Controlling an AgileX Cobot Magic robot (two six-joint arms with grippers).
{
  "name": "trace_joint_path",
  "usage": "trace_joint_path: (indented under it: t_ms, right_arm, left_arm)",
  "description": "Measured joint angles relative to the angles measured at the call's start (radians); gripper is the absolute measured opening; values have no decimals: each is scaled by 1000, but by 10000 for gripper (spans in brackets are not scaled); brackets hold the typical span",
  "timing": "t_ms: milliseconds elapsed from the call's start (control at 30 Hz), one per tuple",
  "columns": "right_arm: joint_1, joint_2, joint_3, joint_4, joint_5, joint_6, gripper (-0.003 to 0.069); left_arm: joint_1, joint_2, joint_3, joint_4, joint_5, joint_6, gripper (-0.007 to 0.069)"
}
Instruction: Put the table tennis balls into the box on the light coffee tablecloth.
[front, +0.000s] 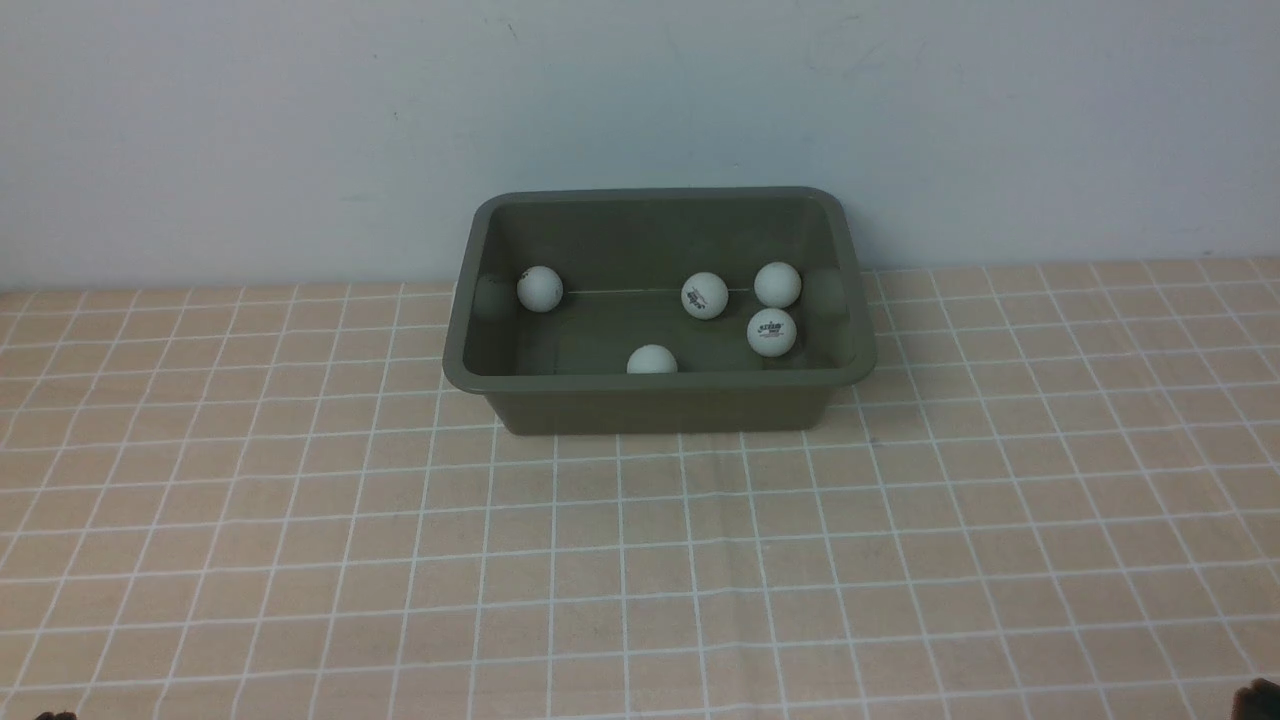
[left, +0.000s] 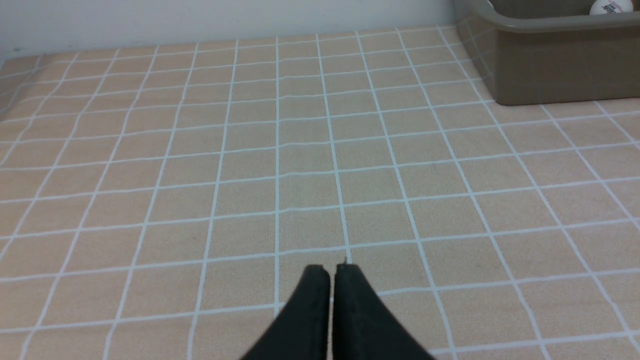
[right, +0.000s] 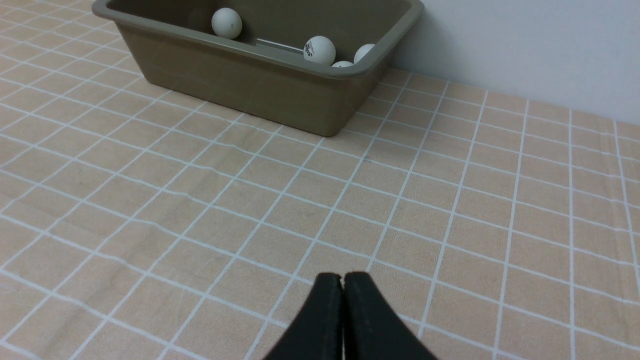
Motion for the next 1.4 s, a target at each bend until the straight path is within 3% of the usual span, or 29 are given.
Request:
trace_joint_path:
  t_ms: [400, 567, 733, 1000, 1200, 1400]
  right_arm:
    - [-24, -74, 31, -93, -91, -5, 0]
    - [-151, -116, 107, -94, -143, -2, 0]
    - [-216, -120, 143, -94, -134, -2, 0]
    - [-218, -120, 143, -93, -129, 6, 0]
    - [-218, -120, 143, -89, -122, 134, 0]
    - [-218, -120, 140, -110, -109, 158, 0]
  left_arm:
    - [0, 0, 0, 0, 0, 0, -38]
    - [0, 0, 0, 0, 0, 0, -38]
    - [0, 0, 0, 0, 0, 0, -38]
    - [0, 0, 0, 0, 0, 0, -38]
    - [0, 0, 0, 0, 0, 0, -38]
    - [0, 0, 0, 0, 0, -1, -38]
